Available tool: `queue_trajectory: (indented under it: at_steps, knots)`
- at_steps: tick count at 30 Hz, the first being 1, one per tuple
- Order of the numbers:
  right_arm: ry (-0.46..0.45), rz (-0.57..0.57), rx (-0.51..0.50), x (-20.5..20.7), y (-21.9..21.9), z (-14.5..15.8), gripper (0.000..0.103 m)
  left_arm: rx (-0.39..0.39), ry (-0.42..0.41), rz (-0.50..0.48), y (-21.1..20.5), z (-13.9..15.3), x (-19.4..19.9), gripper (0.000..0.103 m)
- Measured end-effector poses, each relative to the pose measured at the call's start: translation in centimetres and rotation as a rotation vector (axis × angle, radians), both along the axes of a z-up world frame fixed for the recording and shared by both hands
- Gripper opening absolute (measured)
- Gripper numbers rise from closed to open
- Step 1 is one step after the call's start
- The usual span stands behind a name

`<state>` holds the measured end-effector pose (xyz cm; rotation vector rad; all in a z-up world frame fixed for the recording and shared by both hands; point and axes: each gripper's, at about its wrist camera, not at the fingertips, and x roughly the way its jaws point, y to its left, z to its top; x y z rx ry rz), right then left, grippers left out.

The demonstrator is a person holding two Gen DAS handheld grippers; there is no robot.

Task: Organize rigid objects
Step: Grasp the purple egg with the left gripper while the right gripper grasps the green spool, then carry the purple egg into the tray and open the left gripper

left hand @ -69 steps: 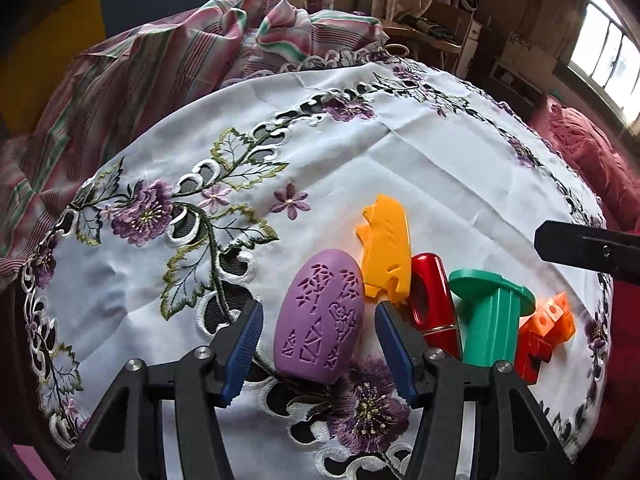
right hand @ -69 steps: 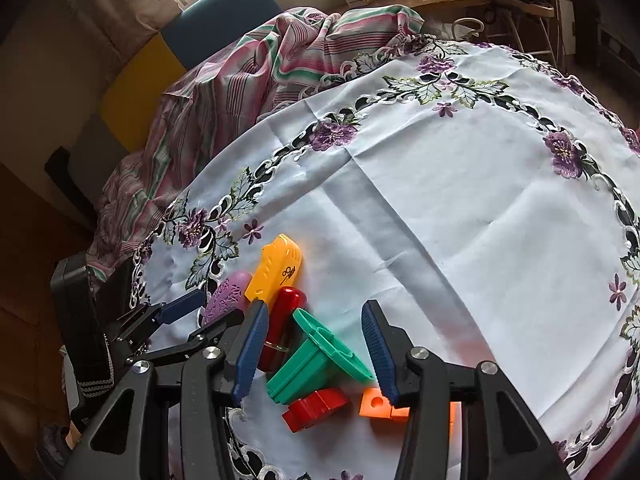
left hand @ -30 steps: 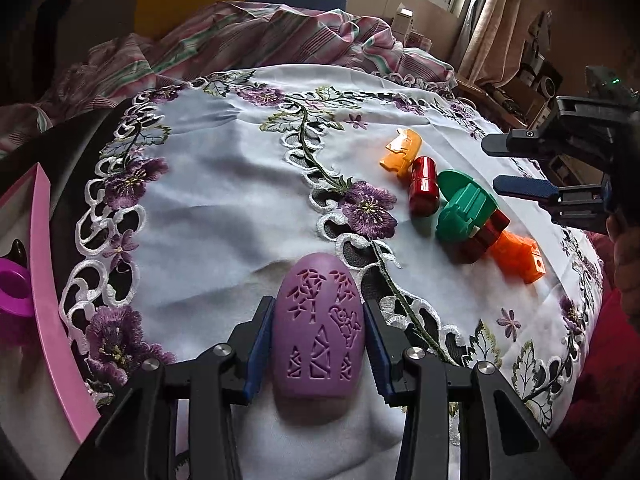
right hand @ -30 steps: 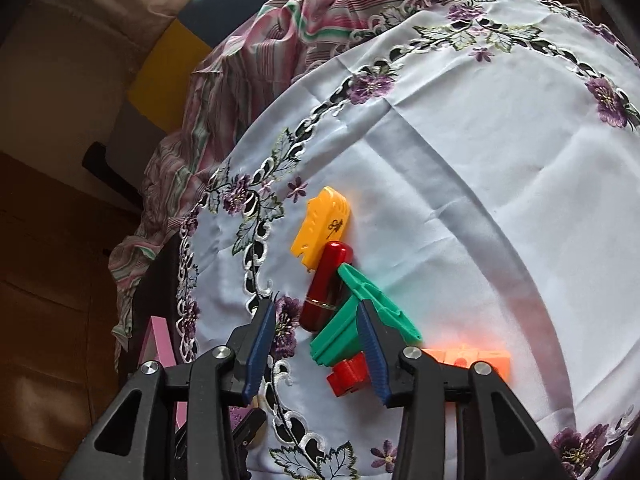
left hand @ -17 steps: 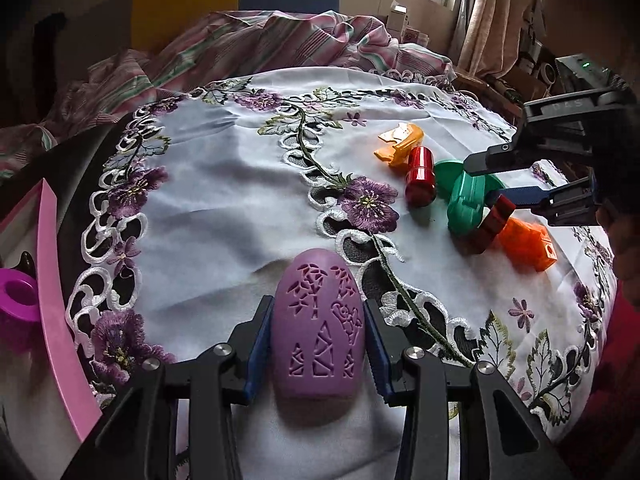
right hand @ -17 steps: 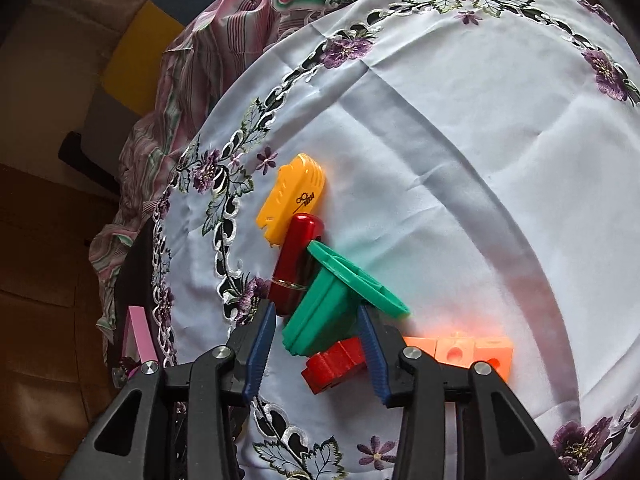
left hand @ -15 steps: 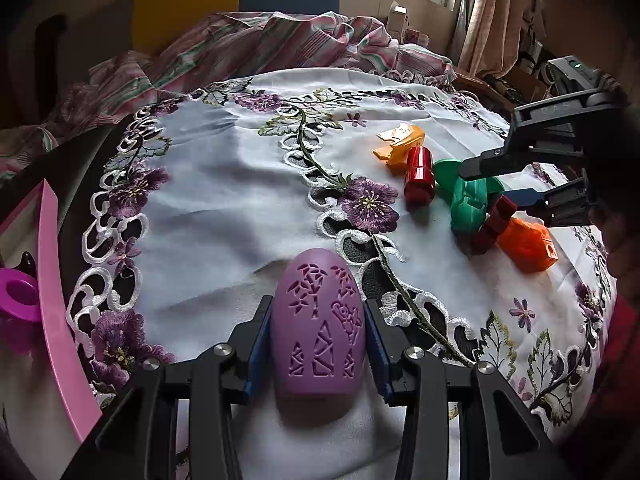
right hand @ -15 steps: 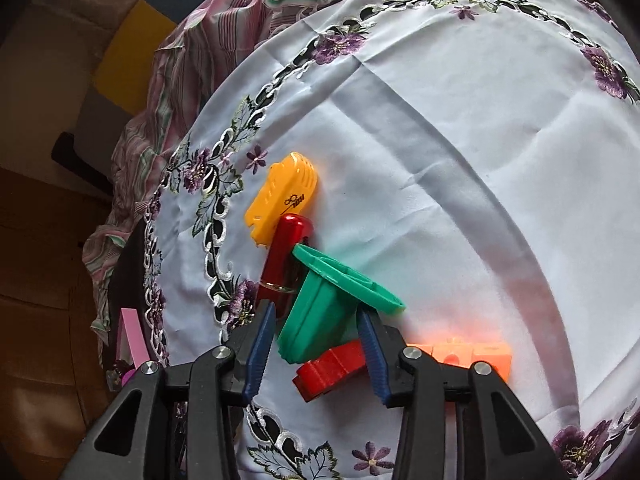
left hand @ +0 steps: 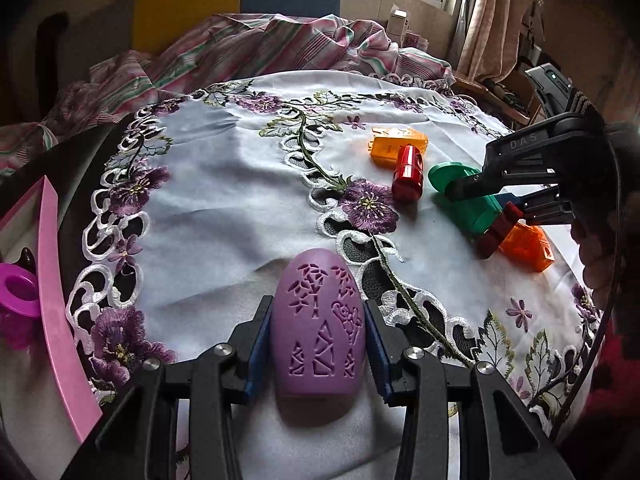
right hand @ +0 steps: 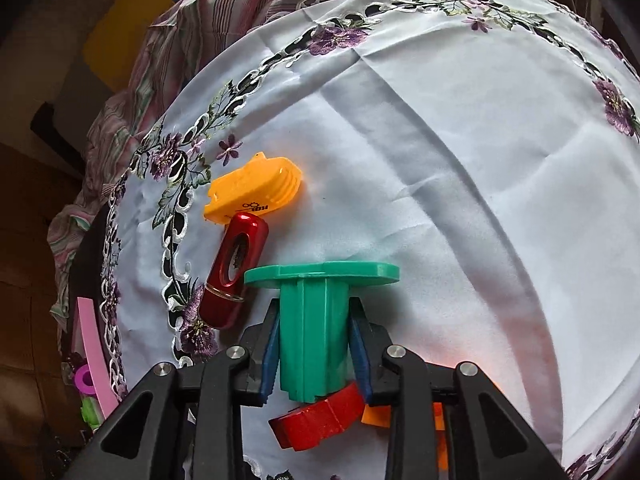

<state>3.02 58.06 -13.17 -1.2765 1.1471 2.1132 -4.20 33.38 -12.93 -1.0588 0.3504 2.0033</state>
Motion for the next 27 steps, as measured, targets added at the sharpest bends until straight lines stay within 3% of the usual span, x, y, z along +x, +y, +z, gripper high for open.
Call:
queue_trajectory:
  at_steps: [5, 12, 21, 27]
  knots:
    - [-0.019, 0.037, 0.06, -0.5, -0.7, 0.3, 0.031, 0.0, -0.035, 0.027, -0.3, 0.8, -0.4, 0.043]
    - [-0.081, 0.111, 0.2, -1.8, -2.4, 0.7, 0.031, 0.061, 0.002, 0.059, -2.2, 4.0, 0.3, 0.043]
    - [-0.111, 0.166, 0.301, -2.4, -3.4, 0.8, 0.031, 0.109, 0.058, 0.126, -6.1, 8.5, 1.5, 0.043]
    - [-0.114, 0.17, 0.313, -2.5, -3.6, 0.8, 0.03, 0.123, 0.048, 0.179, -9.0, 9.7, 1.4, 0.043]
